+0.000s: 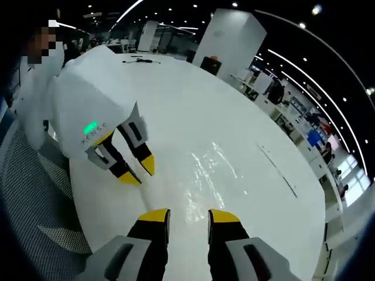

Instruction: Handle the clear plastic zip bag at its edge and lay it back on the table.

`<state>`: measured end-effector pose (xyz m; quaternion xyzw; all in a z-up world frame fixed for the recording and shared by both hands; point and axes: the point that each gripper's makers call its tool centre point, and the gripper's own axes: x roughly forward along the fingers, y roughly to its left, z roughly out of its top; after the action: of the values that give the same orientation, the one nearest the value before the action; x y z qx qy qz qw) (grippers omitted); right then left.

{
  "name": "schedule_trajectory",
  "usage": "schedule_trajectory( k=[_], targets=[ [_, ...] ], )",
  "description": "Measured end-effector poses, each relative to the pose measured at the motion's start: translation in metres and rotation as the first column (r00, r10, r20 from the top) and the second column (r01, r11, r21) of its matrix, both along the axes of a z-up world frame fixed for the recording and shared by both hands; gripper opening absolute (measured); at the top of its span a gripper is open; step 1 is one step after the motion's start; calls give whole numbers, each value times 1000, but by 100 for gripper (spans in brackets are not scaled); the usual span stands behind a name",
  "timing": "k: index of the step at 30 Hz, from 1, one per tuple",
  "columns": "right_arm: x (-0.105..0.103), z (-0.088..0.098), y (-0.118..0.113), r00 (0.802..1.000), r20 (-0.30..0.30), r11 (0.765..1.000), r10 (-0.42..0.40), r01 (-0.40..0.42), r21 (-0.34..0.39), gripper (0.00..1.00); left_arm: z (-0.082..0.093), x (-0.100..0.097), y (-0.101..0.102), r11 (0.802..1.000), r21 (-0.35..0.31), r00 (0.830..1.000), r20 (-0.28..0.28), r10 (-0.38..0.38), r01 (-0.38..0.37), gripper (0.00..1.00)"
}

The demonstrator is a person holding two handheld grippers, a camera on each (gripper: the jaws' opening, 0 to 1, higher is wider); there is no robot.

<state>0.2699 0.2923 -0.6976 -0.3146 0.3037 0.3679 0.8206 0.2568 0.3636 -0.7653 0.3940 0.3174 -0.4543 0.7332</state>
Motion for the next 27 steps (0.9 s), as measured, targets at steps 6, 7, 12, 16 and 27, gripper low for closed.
schedule_trajectory(
  k=[6, 7, 12, 16, 27],
  targets=[
    [-4, -10, 1, 999, -26, 998, -25, 26, 50, 30, 14, -5, 5, 986, -98, 990, -56, 130, -135, 24],
    [-5, -12, 1, 999, -30, 998, -26, 27, 55, 31, 19, -8, 5, 982, -113, 987, -64, 144, -151, 26],
    [-10, -12, 1, 996, -67, 991, -62, 69, 111, 35, 25, -8, 15, 945, -191, 962, -125, 244, -264, 34],
    [-10, -17, -4, 993, -82, 985, -85, 96, 141, 39, 28, -4, 29, 910, -241, 940, -139, 312, -337, 40],
    [-14, -22, -26, 974, -132, 949, -186, 213, 233, 50, 31, 1, 47, 818, -349, 889, -201, 412, -457, 49]
  ],
)
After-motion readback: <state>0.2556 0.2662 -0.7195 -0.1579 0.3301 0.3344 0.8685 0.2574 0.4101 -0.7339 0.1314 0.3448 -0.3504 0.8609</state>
